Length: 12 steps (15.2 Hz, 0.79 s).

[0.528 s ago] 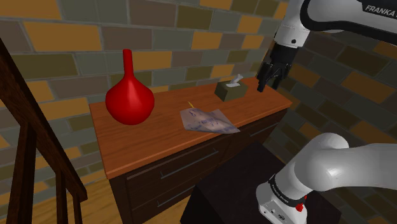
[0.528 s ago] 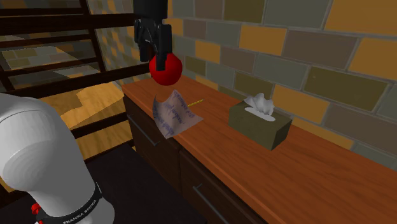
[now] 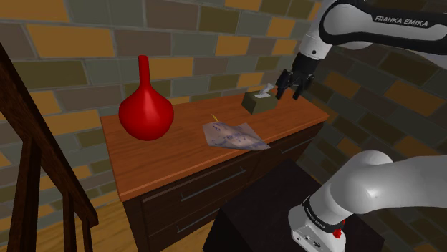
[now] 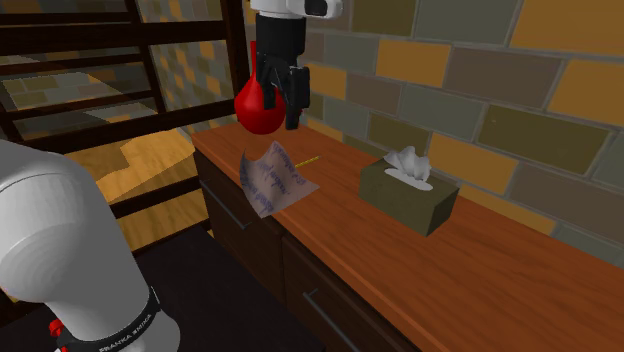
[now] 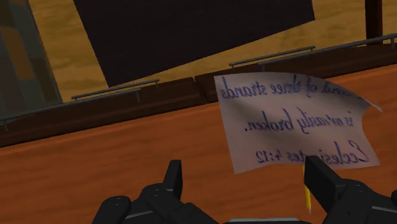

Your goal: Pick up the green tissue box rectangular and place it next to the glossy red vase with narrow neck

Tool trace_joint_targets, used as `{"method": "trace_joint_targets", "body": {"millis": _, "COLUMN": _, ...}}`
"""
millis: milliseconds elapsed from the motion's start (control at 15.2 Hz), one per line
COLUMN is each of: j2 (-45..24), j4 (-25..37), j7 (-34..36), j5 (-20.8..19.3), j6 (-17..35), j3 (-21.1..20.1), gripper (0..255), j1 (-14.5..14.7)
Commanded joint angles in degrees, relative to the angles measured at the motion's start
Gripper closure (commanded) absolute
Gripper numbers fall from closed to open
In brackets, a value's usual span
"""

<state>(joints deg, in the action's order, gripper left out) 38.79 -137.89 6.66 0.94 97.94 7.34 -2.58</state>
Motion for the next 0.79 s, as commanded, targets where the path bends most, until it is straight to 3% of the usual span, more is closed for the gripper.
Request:
{"method": "trace_joint_targets", "body": {"millis": 0, "j2": -2.8, "j4": 0.5, "j7": -0.2, "j5": 0.6, "j6": 4.4, "j3": 1.8, "gripper": 0, "j1": -0.8}}
{"method": "trace_joint_targets", "body": {"millis": 396, "j2": -11.4, "j4": 1.8, "j7": -0.7, "j5": 4.4, "j6": 17.1, "j3": 6.5, "gripper": 0, "j1": -2.0}}
{"method": "trace_joint_targets", "body": {"millis": 726, "j2": -19.3, "j4": 4.4, "j7": -2.7, "j5": 10.1, "j6": 26.4, "j3": 10.8, "gripper": 0, "j1": -1.9}}
